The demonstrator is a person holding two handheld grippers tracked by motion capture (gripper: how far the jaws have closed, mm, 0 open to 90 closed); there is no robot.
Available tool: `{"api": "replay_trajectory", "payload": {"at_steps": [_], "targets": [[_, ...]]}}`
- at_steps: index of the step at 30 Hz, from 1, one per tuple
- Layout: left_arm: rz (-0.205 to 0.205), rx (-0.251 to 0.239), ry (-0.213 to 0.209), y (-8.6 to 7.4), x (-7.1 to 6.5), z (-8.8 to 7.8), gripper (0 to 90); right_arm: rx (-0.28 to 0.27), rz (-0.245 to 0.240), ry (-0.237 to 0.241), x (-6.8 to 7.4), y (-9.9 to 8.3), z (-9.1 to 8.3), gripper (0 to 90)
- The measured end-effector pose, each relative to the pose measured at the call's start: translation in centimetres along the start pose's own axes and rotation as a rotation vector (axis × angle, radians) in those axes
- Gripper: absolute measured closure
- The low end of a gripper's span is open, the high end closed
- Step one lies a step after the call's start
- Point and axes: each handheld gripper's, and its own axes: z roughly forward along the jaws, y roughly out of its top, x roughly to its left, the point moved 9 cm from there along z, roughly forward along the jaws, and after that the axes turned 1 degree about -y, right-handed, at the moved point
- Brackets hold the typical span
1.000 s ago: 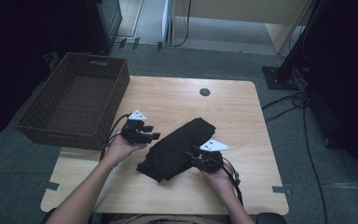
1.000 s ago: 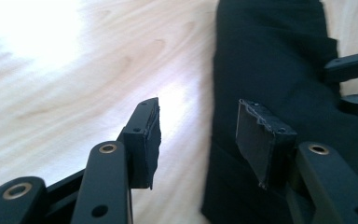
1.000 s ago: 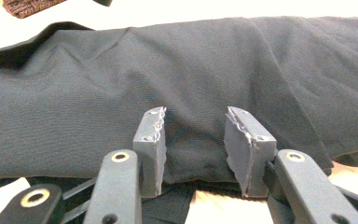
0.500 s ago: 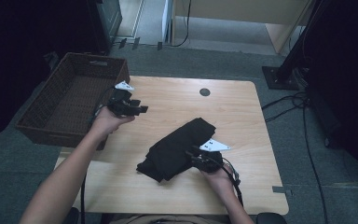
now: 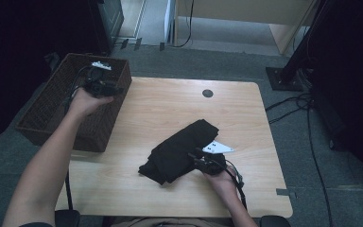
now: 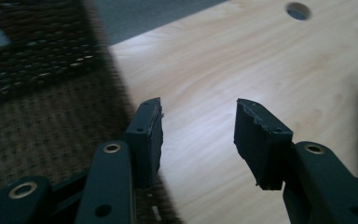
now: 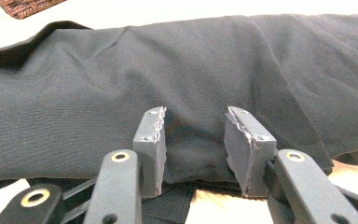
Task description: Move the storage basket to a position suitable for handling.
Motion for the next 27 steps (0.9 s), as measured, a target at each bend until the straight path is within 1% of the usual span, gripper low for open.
{"api": "replay_trajectory", "payload": {"at_steps": [2, 4, 7, 8, 9, 10, 11, 12, 13, 14, 15, 17, 18, 20, 23, 24, 27], "targets": [[-0.012, 0.023, 0.029, -0.5, 1.2, 0.5, 52.4, 0.001, 0.0, -0.001, 0.0, 0.0, 0.0, 58.9], [-0.037, 0.049, 0.044, -1.3, 2.0, 1.2, 52.7, 0.001, 0.0, 0.001, 0.0, 0.0, 0.0, 58.9], [-0.07, 0.055, 0.052, -2.4, 2.7, 2.1, 54.8, 0.0, 0.001, 0.002, 0.0, 0.0, 0.0, 59.0], [-0.073, 0.06, 0.052, -2.8, 2.7, 2.3, 55.2, -0.001, 0.001, 0.003, 0.0, 0.0, 0.0, 58.9], [-0.086, 0.056, 0.033, -3.1, 2.6, 2.6, 54.7, 0.0, 0.001, 0.003, 0.0, 0.0, 0.0, 58.9], [-0.097, 0.051, 0.023, -3.3, 2.5, 2.7, 56.1, -0.001, -0.001, 0.004, 0.0, 0.0, 0.0, 58.9], [-0.091, 0.048, 0.018, -3.3, 2.3, 2.8, 58.2, 0.0, -0.002, 0.003, 0.0, 0.0, 0.0, 58.9], [-0.078, 0.055, 0.005, -3.4, 2.0, 2.9, 62.8, 0.0, -0.002, 0.002, 0.0, 0.0, 0.0, 58.9], [-0.059, 0.072, 0.008, -3.5, 1.7, 3.1, 67.6, 0.0, -0.002, 0.002, 0.0, 0.0, 0.0, 58.9], [-0.031, 0.087, 0.032, -3.6, 1.5, 3.2, 68.7, 0.0, -0.003, 0.001, 0.0, 0.0, 0.0, 59.0], [-0.023, 0.087, 0.041, -3.6, 1.4, 3.3, 69.5, -0.001, -0.005, -0.001, 0.0, 0.0, 0.0, 58.9], [-0.041, 0.086, 0.028, -3.5, 1.3, 3.2, 71.2, -0.001, -0.006, 0.0, 0.0, 0.0, 0.0, 59.0], [-0.041, 0.088, 0.02, -3.6, 1.1, 3.2, 71.5, -0.001, -0.007, -0.001, 0.0, 0.0, 0.0, 59.0], [-0.058, 0.08, 0.007, -3.6, 0.6, 3.3, 72.3, 0.0, -0.005, 0.0, 0.0, 0.0, 0.1, 59.0], [-0.037, 0.071, -0.008, -3.8, -0.3, 3.2, 73.2, -0.005, 0.0, 0.0, 0.0, 0.1, 0.2, 59.0], [-0.035, 0.074, -0.026, -3.9, -0.6, 3.1, 73.5, -0.002, 0.0, 0.001, 0.0, 0.1, 0.2, 59.1], [-0.005, 0.077, -0.063, -4.1, -1.8, 3.1, 74.2, 0.001, 0.002, 0.003, 0.0, 0.1, 0.2, 59.1]]}}
